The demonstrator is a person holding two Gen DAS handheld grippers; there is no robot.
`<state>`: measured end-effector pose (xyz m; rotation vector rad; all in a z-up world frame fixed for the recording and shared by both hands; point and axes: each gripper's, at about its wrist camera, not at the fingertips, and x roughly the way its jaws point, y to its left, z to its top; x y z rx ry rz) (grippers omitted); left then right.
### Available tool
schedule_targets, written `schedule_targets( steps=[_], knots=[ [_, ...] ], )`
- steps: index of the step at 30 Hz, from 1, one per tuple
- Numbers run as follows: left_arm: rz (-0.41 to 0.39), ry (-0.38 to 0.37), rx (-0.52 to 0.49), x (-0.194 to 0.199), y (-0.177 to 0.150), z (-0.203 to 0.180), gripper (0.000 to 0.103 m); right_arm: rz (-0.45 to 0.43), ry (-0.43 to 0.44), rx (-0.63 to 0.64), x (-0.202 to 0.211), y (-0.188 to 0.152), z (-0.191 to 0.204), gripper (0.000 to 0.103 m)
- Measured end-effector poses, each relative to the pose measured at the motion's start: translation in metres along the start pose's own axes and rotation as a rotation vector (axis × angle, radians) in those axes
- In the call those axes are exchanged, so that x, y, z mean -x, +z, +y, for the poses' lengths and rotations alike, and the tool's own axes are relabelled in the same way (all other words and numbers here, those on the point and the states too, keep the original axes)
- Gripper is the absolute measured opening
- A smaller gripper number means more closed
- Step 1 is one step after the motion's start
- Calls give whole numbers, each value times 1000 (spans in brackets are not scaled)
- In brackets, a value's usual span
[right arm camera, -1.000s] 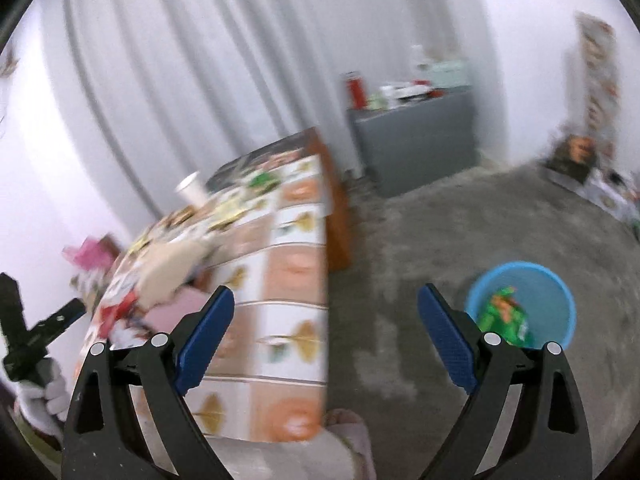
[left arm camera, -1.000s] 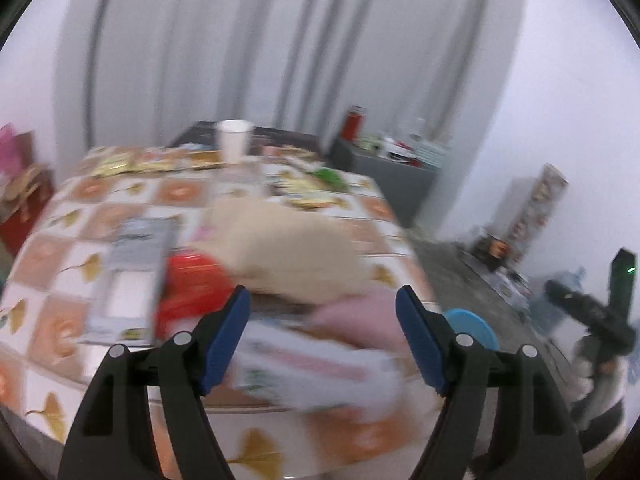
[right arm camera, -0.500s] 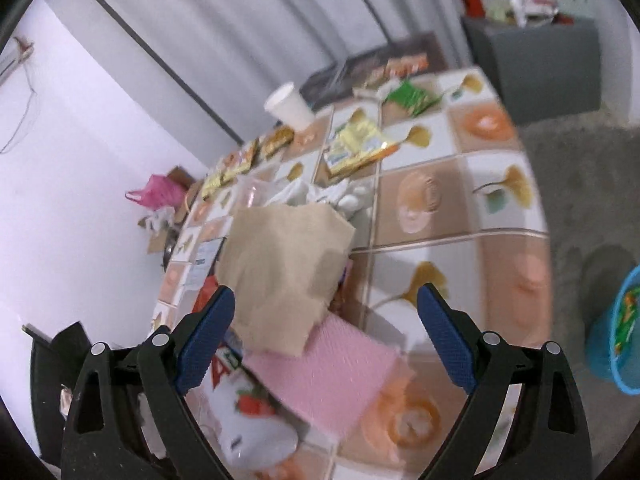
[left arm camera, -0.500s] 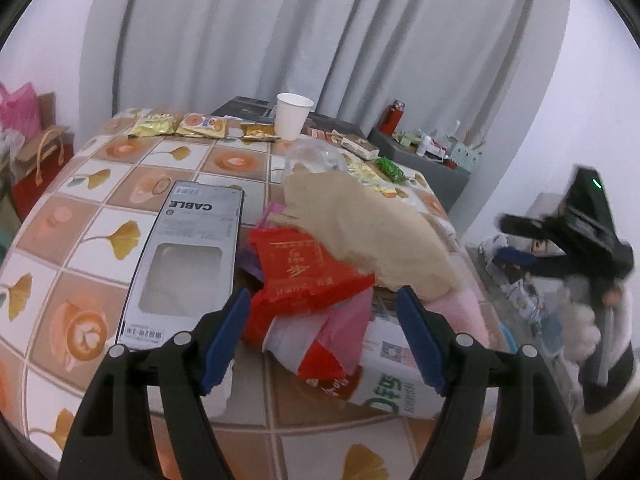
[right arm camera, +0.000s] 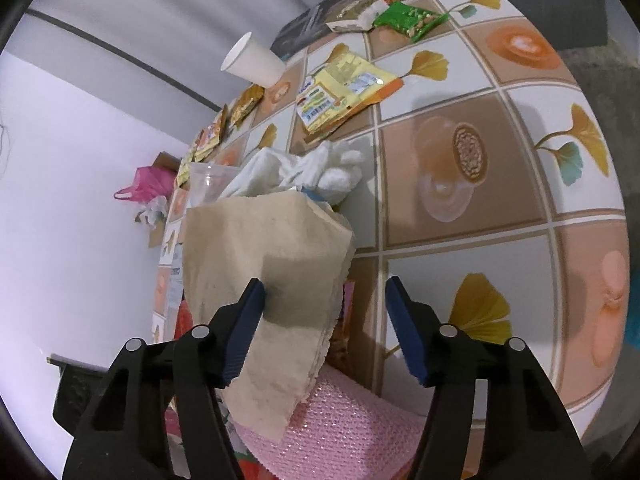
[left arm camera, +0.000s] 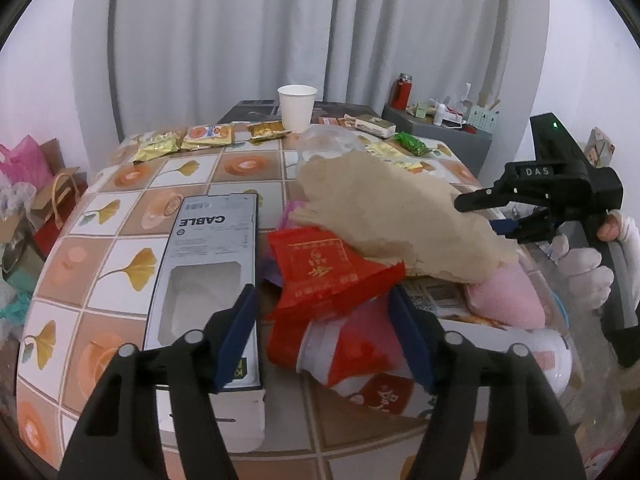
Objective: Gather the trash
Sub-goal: 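Reach the left gripper to the red packet and grasp it, then carry the red packet with the left gripper toward the blue wastebasket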
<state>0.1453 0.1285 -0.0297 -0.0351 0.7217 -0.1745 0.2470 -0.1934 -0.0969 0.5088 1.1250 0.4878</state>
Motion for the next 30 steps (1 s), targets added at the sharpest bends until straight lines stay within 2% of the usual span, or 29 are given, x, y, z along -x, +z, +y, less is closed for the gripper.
schedule_targets(
  steps=[7, 9, 14, 24, 30],
  knots=[
    [9, 0, 2, -3, 1, 0, 42, -21, -12, 24, 6, -1, 9, 35],
    [8, 4, 3, -2, 1, 1, 31, -30, -32, 40, 5, -1, 14, 31],
    [4, -11, 11, -1, 0, 3, 19, -68, -67, 95, 6, -3, 26, 20],
    [-44, -24, 29, 6, 4, 8, 16, -154, -140, 183, 23, -8, 48, 4],
    [-89, -32, 48, 16, 9, 10, 16, -201, -108, 225, 34, -9, 63, 0]
  ],
)
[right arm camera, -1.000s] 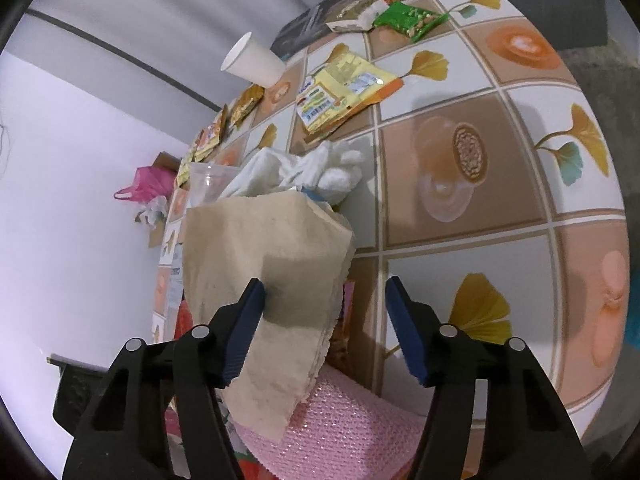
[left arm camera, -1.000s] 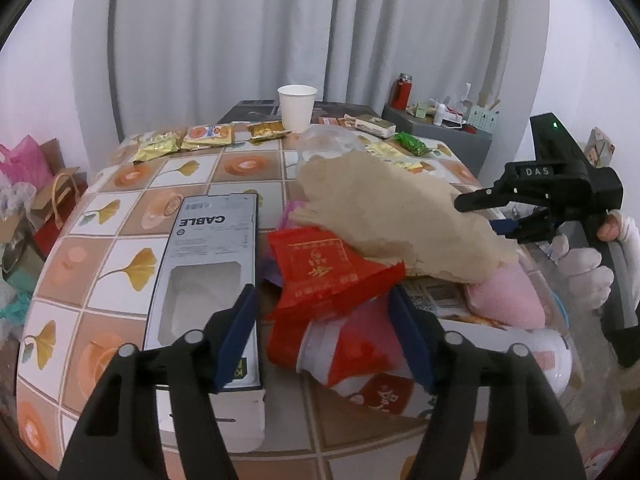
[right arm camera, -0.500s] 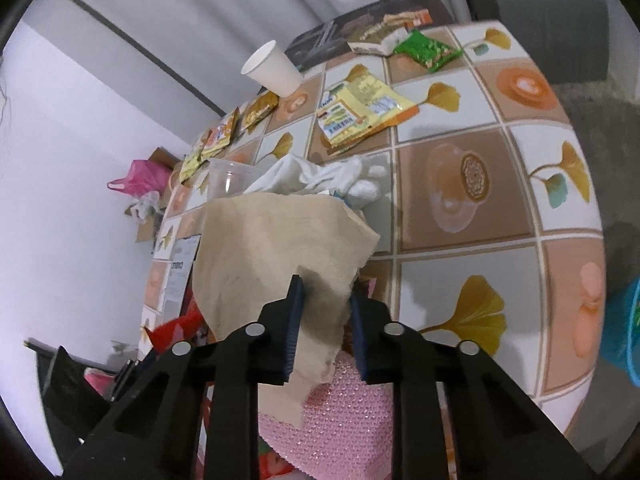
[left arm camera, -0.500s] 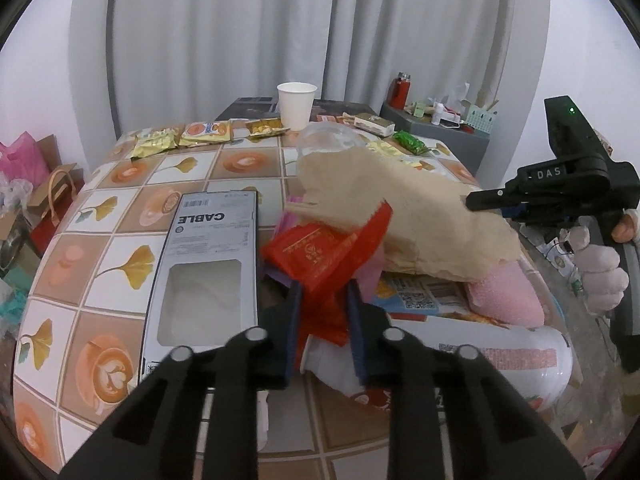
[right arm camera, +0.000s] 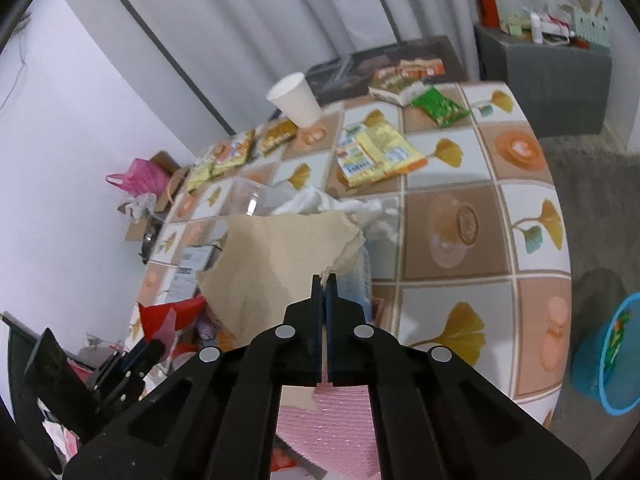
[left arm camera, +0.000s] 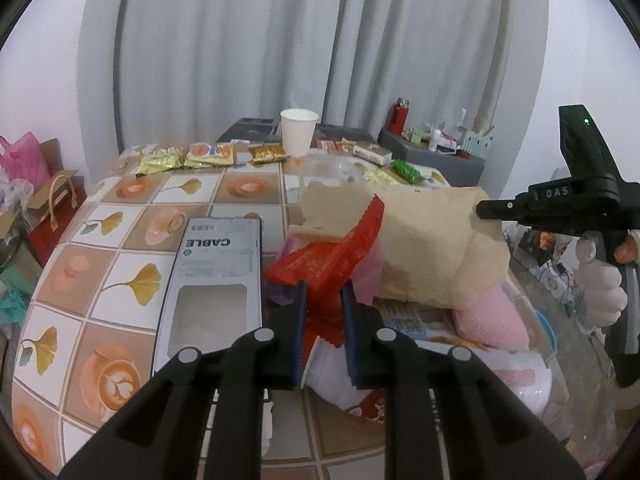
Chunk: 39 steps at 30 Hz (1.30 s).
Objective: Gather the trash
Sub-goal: 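Carry the red packet with the left gripper toward the blue wastebasket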
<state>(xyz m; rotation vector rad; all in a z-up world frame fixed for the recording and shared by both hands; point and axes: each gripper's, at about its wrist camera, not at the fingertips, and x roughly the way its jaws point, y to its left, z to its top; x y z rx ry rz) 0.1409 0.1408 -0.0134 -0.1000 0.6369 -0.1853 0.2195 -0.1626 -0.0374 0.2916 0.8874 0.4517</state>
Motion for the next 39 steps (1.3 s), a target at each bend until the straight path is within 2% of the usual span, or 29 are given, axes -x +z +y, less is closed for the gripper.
schedule_targets(
  steps=[11, 23, 32, 39],
  knots=[
    [-116, 3, 31, 35, 20, 0, 15, -145, 135, 103, 50, 12, 43, 0],
    [-174, -30, 15, 71, 34, -20, 15, -292, 172, 137, 121, 3, 52, 0],
    [-180, -136, -34, 85, 44, -68, 15, -427, 129, 78, 191, -19, 12, 0],
    [-136, -289, -104, 74, 53, -130, 15, -507, 50, -15, 237, -43, -42, 0]
  ],
)
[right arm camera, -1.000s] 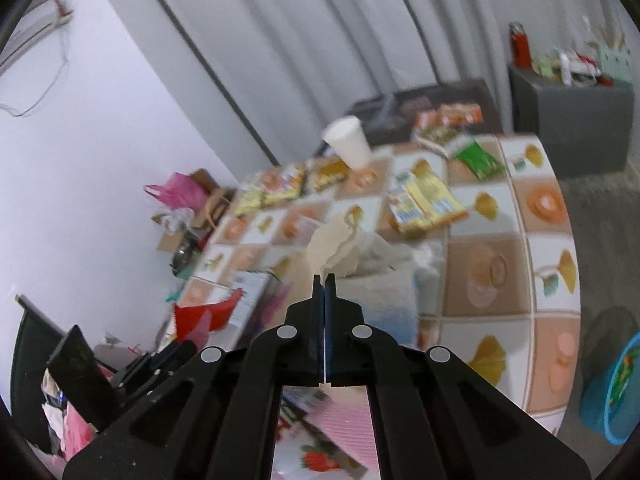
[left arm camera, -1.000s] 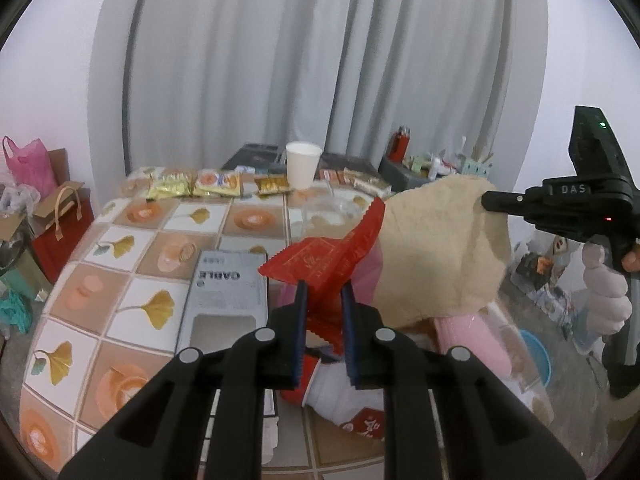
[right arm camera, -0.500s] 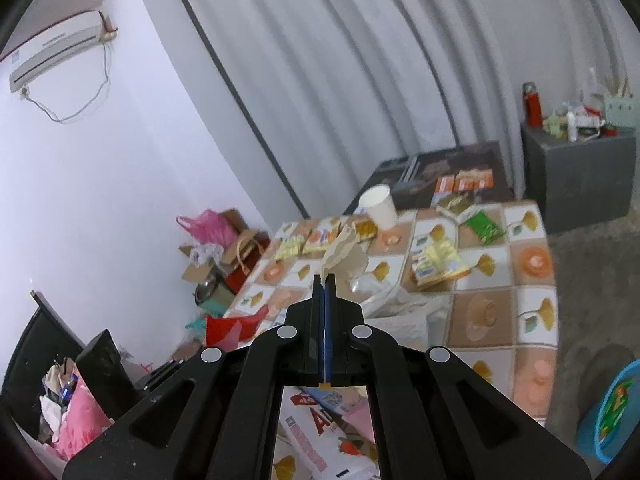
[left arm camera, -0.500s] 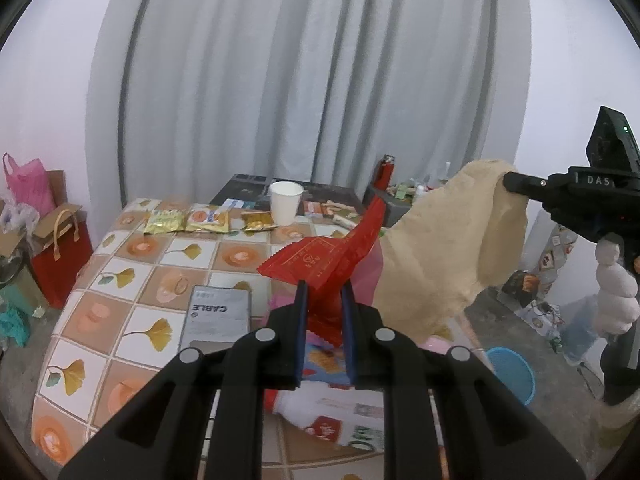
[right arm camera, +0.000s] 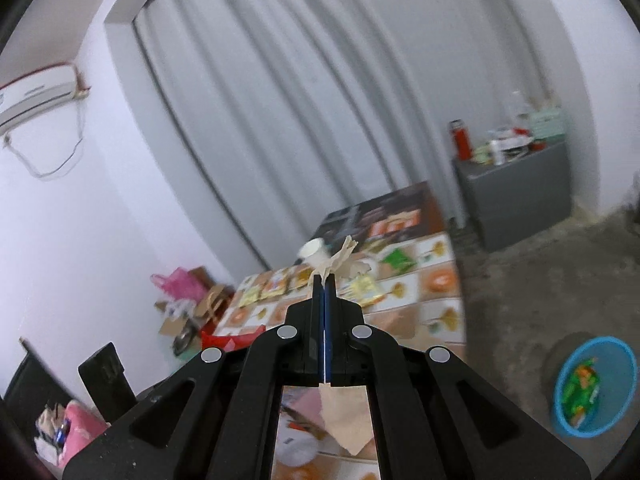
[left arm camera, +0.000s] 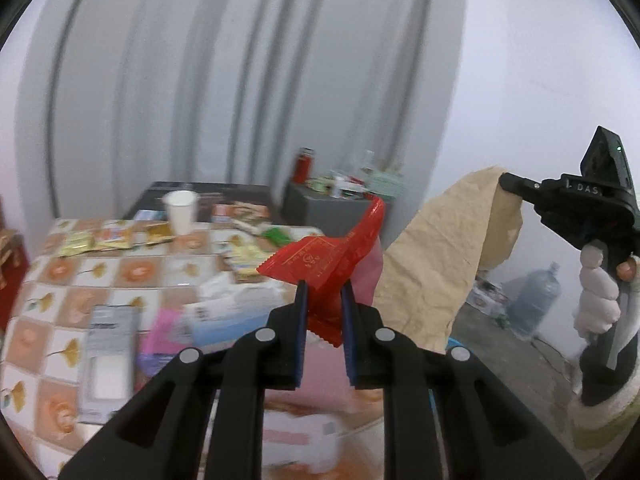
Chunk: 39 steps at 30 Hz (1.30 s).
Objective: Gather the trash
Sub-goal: 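Carry the red packet with the left gripper toward the blue wastebasket, then open the left gripper to drop the red packet into the wastebasket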
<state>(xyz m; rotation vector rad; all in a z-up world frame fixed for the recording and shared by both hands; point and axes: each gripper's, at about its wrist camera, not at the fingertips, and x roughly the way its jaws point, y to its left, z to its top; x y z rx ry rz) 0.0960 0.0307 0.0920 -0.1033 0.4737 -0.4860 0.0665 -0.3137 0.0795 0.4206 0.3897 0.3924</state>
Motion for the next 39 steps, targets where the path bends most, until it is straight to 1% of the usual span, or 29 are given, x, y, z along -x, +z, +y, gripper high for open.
schedule_targets(
  steps=[4, 5, 9, 11, 14, 18, 20, 22, 28, 33, 37, 39],
  knots=[
    [41, -110, -31, -26, 7, -37, 15, -36, -82, -37, 31, -2, -31, 0],
    [54, -136, -39, -33, 8, -46, 15, -47, -116, -49, 41, -3, -42, 0],
    [125, -253, -76, -73, 11, -92, 15, -73, -207, -96, 67, -10, -76, 0],
    [157, -294, -90, -90, 9, -108, 15, -84, -253, -120, 78, -13, -93, 0],
    [228, -360, -117, -126, 6, -145, 15, -93, -307, -163, 89, -17, -118, 0],
    [313, -411, -145, -168, -3, -191, 15, -98, -366, -221, 93, -24, -152, 0],
    [345, -426, -155, -186, -5, -209, 15, -95, -393, -253, 93, -29, -169, 0],
    [395, -449, -158, -211, -14, -233, 15, -86, -422, -292, 95, -36, -190, 0],
    [542, -476, -149, -286, -48, -284, 15, -37, -508, -400, 87, -58, -249, 0],
    [641, -455, -162, -352, -85, -316, 15, 14, -560, -500, 71, -80, -298, 0],
    [724, -449, -153, -397, -113, -334, 15, 57, -598, -557, 54, -96, -332, 0],
    [749, -445, -163, -415, -123, -340, 15, 71, -616, -574, 48, -102, -344, 0]
  ],
)
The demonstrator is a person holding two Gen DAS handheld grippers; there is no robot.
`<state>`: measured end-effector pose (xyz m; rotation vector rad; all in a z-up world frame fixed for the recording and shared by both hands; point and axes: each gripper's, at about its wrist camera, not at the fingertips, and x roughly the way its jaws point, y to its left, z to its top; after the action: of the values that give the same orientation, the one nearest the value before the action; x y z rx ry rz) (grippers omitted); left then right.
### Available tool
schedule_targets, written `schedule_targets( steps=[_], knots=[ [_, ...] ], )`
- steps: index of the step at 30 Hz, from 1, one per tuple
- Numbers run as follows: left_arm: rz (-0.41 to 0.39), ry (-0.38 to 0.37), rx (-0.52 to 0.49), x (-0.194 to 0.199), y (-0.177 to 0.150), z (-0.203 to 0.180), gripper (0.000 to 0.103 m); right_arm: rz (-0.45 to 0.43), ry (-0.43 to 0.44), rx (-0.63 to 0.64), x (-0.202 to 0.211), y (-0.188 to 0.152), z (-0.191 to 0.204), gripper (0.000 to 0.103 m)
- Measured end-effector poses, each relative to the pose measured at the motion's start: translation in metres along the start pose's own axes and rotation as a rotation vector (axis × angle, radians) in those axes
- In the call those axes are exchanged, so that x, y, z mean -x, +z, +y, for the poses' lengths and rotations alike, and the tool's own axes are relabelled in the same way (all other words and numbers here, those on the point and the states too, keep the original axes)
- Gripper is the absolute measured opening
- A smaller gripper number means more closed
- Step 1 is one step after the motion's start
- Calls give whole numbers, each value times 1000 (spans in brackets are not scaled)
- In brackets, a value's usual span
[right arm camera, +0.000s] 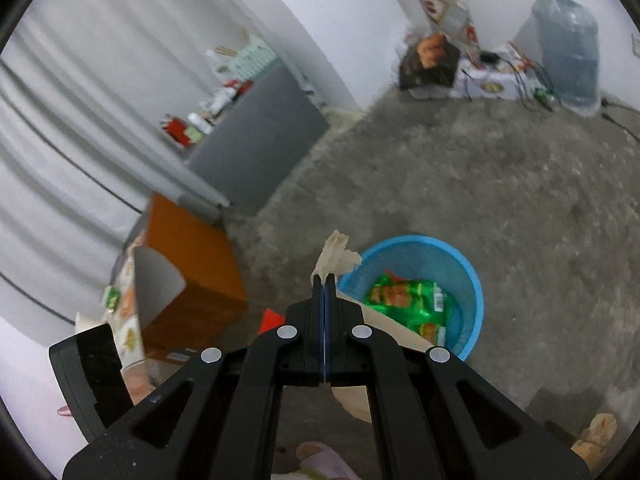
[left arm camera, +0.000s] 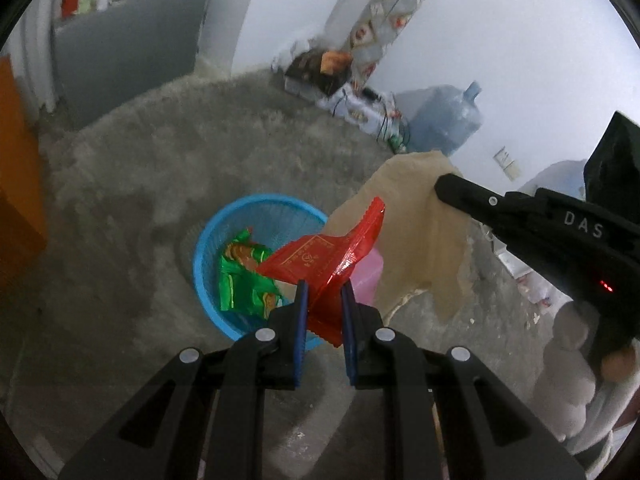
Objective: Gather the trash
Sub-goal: 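Open the left gripper to drop the red packet into the wastebasket, then move both grippers back over the cluttered table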
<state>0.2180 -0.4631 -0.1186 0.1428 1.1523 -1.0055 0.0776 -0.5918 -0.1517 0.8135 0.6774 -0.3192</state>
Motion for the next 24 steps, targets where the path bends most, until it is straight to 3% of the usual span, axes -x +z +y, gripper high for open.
schedule_targets(
  steps=[5, 6, 8, 9, 10, 14, 24],
  knots=[
    [46, 5, 4, -45, 11, 3, 15, 32, -43, -49, -30, 3, -22, 0],
    [54, 13, 5, -50, 11, 4, 17, 40, -47, -60, -36, 5, -27, 4],
    [86, 27, 13, -66, 13, 6, 39, 68, -65, -91, -51, 4, -39, 15],
    [100, 44, 21, -73, 13, 8, 45, 81, -77, -109, -57, 4, -45, 29],
    [104, 63, 25, -77, 13, 9, 49, 93, -92, -126, -63, 4, -52, 34],
    [95, 61, 43, -84, 11, 13, 49, 113, -139, -159, -70, -3, -69, 35],
    [22, 42, 53, -44, 8, 9, 51, 78, -147, -151, -44, -9, -72, 36]
  ],
)
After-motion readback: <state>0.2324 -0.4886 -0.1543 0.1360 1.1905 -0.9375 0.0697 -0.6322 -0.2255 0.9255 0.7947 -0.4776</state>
